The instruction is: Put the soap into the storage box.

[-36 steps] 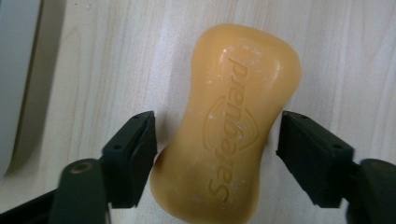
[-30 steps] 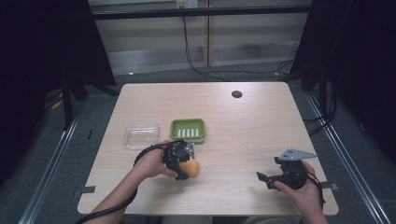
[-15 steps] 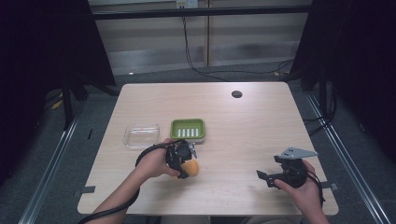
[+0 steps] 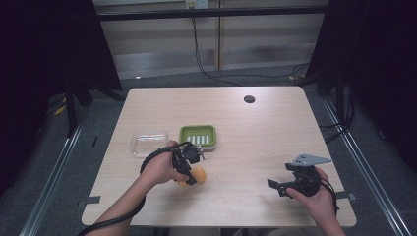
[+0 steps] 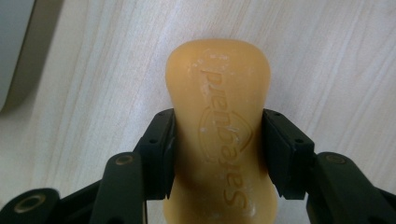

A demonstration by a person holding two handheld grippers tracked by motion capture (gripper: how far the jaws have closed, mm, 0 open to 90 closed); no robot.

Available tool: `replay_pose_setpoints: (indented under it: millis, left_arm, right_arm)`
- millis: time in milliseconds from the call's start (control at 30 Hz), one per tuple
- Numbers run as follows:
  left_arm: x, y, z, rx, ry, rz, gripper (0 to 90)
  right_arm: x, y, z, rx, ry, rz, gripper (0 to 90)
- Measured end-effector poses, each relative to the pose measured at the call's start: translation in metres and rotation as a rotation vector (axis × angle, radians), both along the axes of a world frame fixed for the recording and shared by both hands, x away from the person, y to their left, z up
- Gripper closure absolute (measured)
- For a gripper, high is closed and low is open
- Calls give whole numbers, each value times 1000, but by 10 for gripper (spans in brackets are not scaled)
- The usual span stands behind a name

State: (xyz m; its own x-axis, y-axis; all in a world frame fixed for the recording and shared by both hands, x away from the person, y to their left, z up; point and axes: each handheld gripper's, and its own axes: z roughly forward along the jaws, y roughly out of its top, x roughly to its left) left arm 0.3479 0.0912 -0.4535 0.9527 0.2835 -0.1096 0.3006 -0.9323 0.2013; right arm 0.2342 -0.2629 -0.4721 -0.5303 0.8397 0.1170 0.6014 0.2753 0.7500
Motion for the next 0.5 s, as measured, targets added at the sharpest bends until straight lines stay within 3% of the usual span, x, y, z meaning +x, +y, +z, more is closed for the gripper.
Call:
replay_pose_setpoints:
  millis: [333,500]
  left_arm:
    - [7,6,13,-26,28,27,490]
    - [12,9,22,-12,38,33,491]
  right_arm:
    - [4,3,0,9,-2,11,79]
    - [7,6,0,12,0,23,79]
